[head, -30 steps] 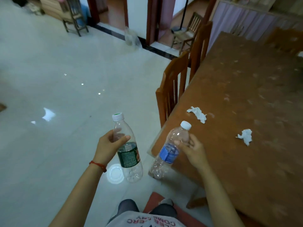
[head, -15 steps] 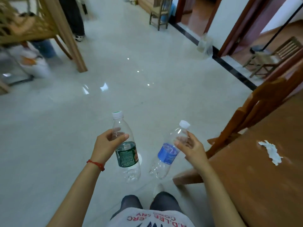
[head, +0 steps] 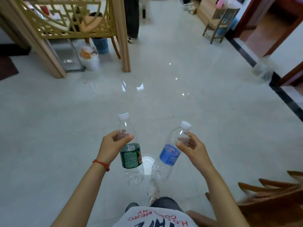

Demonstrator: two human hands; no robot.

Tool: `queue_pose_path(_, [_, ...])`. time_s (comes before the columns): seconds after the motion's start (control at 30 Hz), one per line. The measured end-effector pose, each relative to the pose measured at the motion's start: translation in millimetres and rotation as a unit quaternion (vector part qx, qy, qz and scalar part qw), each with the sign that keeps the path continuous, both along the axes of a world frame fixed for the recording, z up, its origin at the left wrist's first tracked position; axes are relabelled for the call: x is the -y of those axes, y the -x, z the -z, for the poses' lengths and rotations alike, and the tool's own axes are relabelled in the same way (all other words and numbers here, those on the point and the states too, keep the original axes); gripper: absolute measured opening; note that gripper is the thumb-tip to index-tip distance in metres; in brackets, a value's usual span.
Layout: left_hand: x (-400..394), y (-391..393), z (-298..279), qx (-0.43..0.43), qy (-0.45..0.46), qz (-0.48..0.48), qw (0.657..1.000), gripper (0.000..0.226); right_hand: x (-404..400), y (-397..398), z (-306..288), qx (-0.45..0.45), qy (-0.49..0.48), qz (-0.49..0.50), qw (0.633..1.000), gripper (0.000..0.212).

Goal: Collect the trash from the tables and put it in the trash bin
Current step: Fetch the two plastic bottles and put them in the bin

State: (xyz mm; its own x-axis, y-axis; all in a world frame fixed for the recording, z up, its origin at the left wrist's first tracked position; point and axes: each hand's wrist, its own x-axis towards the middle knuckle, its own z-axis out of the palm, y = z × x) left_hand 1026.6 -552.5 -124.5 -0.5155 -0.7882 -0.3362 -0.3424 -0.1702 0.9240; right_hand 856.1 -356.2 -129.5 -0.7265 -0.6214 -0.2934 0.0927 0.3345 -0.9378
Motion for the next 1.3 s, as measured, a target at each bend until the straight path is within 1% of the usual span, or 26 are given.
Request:
queue_pose_path(0.07, [13.3,26.3,-1.1,-0.001,0.005,0.003,1.000,0.030,13.4,26.4,-0.8,-0.001,-0.004,-0.008,1.000,0.040])
queue_pose_path(0.2, [34.9,74.6,-3.2,-0.004,0.010,0.010,1.000,0.039,34.4,76.6,-1.8,-0.001,-0.009,-0.006,1.000,0.042])
queue_pose_path(0.3, [49.9,104.1,0.3,-0.003,-0.001,0.018,1.000,0.041,47.7,107.7,-3.2,0.001,-0.016,-0.006,1.000,0.042])
queue_pose_path(0.57, [101.8,185.6,7.4,0.005,-0.002,0.055,0.998,0.037,85.3,166.6,5.3,0.018,-0.014,0.045,0.999,0.038])
queue_pose_path(0.73, [147.0,251.8,10.9,-0.004,-0.007,0.111,0.994,0.036,114.6,204.5,9.0,0.025,-0.008,0.111,0.993,0.042])
queue_pose_path(0.83, [174.2,297.3,9.4,0.005,-0.010,0.162,0.987,0.039,129.6,224.5,7.1,0.029,-0.005,0.166,0.986,0.044])
queue_pose_path(0.87, [182.3,312.4,8.2,0.007,-0.013,0.183,0.983,0.042,133.0,229.7,6.4,0.031,-0.003,0.187,0.982,0.045])
queue_pose_path(1.0, [202.6,372.9,0.6,0.011,-0.020,0.274,0.962,0.065,137.5,246.5,5.0,0.031,0.008,0.273,0.961,0.045])
queue_pose_path(1.03, [204.0,387.6,-0.7,0.011,-0.019,0.294,0.956,0.063,136.3,249.4,5.1,0.030,0.009,0.293,0.955,0.045])
queue_pose_path(1.07, [203.9,401.4,-0.7,0.012,-0.018,0.314,0.949,0.055,134.3,251.5,5.4,0.028,0.010,0.313,0.949,0.044])
queue_pose_path(1.13, [199.5,426.2,0.1,0.017,-0.011,0.350,0.936,0.029,127.7,253.4,6.7,0.023,0.008,0.354,0.935,0.045])
queue_pose_path(1.17, [195.2,437.6,0.4,0.019,-0.008,0.370,0.929,0.021,123.5,253.6,7.4,0.021,0.007,0.375,0.927,0.045])
queue_pose_path(1.23, [184.1,458.8,2.3,0.018,-0.003,0.409,0.912,0.013,113.3,253.4,8.8,0.017,0.008,0.415,0.910,0.045])
queue_pose_path(1.3, [170.5,478.8,4.4,0.015,-0.007,0.445,0.895,0.015,100.8,253.4,8.7,0.014,0.010,0.451,0.892,0.046])
